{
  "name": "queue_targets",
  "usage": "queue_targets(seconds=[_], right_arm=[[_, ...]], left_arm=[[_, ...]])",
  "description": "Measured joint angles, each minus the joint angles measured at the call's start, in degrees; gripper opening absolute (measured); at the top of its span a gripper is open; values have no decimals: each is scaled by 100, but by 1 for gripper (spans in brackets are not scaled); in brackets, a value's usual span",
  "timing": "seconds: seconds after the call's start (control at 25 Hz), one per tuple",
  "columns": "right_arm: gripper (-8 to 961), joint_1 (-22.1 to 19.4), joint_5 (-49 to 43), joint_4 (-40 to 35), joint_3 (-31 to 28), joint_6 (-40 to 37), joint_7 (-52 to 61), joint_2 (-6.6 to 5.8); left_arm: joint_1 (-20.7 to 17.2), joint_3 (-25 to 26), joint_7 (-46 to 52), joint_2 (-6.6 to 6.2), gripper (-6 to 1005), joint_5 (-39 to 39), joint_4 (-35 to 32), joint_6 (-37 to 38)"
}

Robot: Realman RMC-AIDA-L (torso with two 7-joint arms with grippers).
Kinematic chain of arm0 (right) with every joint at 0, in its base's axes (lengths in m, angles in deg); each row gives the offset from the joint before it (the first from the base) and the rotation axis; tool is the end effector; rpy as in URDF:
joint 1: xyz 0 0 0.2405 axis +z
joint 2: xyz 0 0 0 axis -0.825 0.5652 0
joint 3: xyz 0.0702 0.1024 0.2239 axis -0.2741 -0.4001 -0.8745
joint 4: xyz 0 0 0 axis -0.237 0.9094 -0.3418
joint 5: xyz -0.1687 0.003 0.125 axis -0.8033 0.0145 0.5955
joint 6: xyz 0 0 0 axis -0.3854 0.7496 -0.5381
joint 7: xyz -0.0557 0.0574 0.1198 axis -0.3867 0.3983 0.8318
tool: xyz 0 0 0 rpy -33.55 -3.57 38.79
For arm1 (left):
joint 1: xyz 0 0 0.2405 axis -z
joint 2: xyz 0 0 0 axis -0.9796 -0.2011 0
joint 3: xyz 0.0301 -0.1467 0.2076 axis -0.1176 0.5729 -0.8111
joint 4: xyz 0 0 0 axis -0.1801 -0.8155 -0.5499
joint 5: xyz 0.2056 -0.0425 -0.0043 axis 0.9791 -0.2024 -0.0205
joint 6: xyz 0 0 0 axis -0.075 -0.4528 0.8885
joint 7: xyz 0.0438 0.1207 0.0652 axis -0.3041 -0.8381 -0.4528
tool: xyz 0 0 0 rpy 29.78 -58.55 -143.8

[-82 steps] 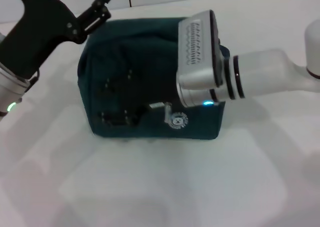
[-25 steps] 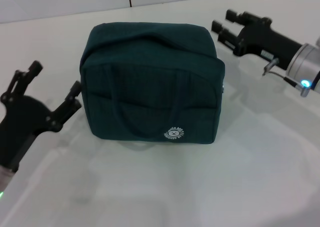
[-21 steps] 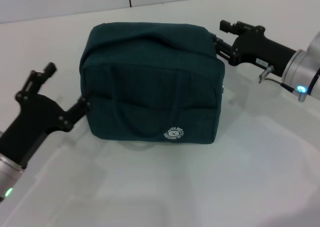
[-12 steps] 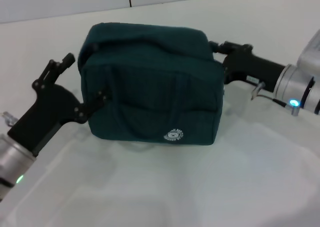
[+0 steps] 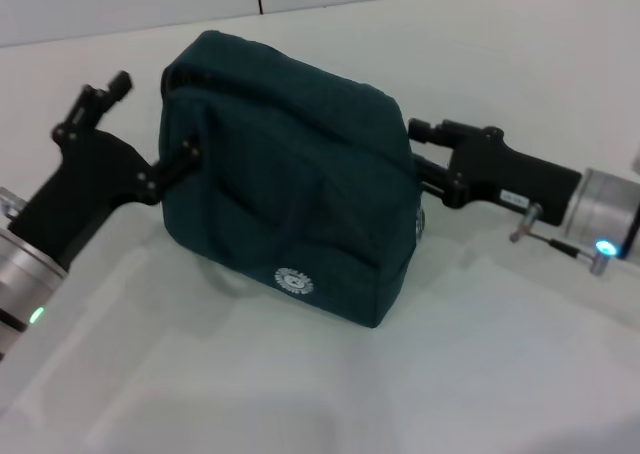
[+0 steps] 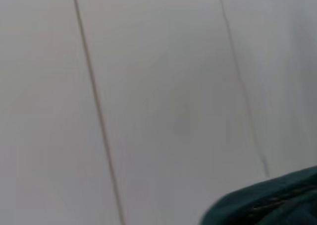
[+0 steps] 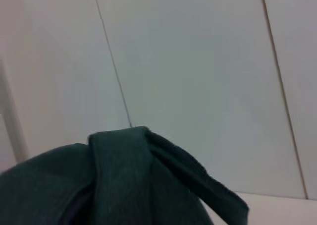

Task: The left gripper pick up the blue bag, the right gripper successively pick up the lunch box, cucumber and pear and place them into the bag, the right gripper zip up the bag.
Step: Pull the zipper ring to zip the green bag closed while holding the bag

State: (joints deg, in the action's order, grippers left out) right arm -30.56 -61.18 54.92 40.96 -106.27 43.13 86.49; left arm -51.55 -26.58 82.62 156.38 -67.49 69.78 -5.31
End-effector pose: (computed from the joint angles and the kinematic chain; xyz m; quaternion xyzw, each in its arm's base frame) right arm 0.2809 0.3252 -0.0375 -0.8629 0.2292 0.3491 0.2846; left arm -0.2660 0.3148 -0.0522 -0.8263 -0.0619 -0.3524 0.4349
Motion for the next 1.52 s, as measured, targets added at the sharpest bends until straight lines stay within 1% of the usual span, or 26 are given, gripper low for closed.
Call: queue_targets(seconds=[0.12,0.24,0.44,0.64,0.84,0.92,1.08,1.16,1.28,1.52], right_arm=[[459,-159,0,6,42,-228,31,0],[459,-229,2,18,199,-314,121,14],[459,-232,1,22,613,-494,190,28],[458,-261,1,22,765,-911,41,22],[458,-364,1,22,777,-1204,-220,-42],[458,-447,3,-3,763,-1373,-337,-98],[458,-472,-27,15,809,-1534,-357,-232],[458,-464,-104,18,833,-1594,-348,-257],[458,-436,-200,19,866,-1599,-347,-236],[457,-294,-695,15,872,-1489,-260,-82]], left_arm=[[6,18,-200,-22,885,-235,-5,-31],[86,20,-476,-32,885,-556,-13,-161],[293,-5,-559,-34,885,-619,-17,-464],[425,9,-574,-34,885,-803,-129,-731],[518,15,-602,-44,885,-1091,-162,-828],[500,15,-645,-51,885,-1133,-164,-813],[355,17,-904,-55,885,-1145,-293,-764],[243,17,-969,-56,885,-1197,-445,-763],[180,17,-978,-54,885,-1414,-581,-730],[119,13,-769,-40,885,-1745,-576,-385]])
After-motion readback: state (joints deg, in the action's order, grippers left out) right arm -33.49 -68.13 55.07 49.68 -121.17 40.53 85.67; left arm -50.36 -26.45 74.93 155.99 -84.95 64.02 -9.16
